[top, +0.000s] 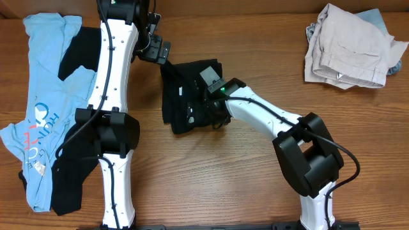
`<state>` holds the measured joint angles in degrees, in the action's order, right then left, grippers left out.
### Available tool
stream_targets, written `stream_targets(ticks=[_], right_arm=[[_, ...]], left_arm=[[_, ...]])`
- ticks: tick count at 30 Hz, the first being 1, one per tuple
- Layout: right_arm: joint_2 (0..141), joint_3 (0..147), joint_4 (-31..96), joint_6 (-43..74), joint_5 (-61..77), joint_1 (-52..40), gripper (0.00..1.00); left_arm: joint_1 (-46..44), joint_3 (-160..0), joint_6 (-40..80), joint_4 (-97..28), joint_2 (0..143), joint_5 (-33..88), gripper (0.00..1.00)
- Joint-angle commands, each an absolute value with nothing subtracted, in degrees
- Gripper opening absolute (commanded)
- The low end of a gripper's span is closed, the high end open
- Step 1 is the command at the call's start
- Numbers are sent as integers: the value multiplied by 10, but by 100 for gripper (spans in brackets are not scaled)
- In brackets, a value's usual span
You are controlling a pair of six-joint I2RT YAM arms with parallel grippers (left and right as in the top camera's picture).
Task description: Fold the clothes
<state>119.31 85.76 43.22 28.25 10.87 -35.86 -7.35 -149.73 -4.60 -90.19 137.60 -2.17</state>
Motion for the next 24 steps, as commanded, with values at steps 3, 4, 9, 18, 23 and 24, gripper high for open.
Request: stream_targets(ticks=[3, 4, 9, 18, 23, 24], right_arm=[[1199, 854, 468, 298, 54, -303, 94], [1199, 854, 474, 287, 54, -291, 94], [1199, 855, 468, 223, 50, -220, 95], [1198, 971, 515, 160, 52, -78, 100], [1197, 1123, 639, 160, 133, -59, 100], [1197, 1145, 658, 160, 136, -66, 100]], left_arm=[[-70, -1510, -40, -902, 1368, -15, 100], [-70, -1510, -40, -902, 1368, -15, 100], [-70, -1510, -40, -902, 1368, -15, 100], [-70, -1510, -40, -902, 1368, -15, 100], [-70, -1510, -40, -902, 1368, -15, 100], [-70, -1510, -40, -902, 1368, -15, 100]])
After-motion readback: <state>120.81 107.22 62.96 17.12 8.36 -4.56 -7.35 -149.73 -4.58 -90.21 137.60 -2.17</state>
